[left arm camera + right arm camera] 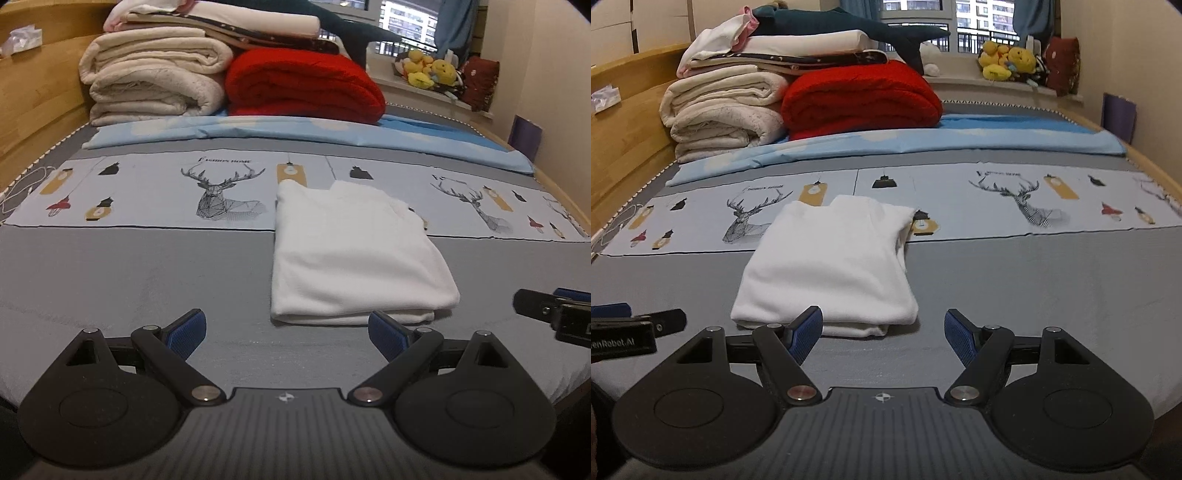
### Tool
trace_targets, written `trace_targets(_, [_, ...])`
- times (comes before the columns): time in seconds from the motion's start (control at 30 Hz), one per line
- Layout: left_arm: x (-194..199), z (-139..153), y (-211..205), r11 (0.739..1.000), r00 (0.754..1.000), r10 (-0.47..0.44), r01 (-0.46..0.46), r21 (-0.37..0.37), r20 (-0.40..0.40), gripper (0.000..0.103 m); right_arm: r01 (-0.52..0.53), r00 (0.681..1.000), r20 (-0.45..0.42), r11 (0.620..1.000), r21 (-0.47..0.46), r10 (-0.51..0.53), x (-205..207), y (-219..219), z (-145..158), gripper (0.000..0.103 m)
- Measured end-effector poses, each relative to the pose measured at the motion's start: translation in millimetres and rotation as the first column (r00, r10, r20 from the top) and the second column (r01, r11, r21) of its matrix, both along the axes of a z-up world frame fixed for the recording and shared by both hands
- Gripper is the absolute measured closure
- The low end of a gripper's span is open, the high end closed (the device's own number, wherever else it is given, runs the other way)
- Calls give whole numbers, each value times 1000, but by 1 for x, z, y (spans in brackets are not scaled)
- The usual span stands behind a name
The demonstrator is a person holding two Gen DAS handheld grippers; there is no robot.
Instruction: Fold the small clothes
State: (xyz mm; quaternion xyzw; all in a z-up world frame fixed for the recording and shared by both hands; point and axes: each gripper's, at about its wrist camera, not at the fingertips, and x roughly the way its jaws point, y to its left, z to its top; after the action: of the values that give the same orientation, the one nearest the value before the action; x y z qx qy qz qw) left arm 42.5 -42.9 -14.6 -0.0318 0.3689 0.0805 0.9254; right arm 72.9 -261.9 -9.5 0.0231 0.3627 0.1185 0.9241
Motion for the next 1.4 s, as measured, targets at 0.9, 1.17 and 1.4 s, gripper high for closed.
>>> trace_targets(0.9, [3,-7,-5,999,999,-39,39,-12,-21,0,-26,1000,-1,999,-19,26,1,2,-1,28])
trace_targets(1.17, [3,-7,-3,999,999,-31,31,-13,-21,0,-46,999,3,998,-37,46,0,6,-3,27])
trace_targets(1.4, [3,-6,-4,999,999,-32,32,-11,-20,0,-56,998,-2,998,-33,56,0,9,-3,6])
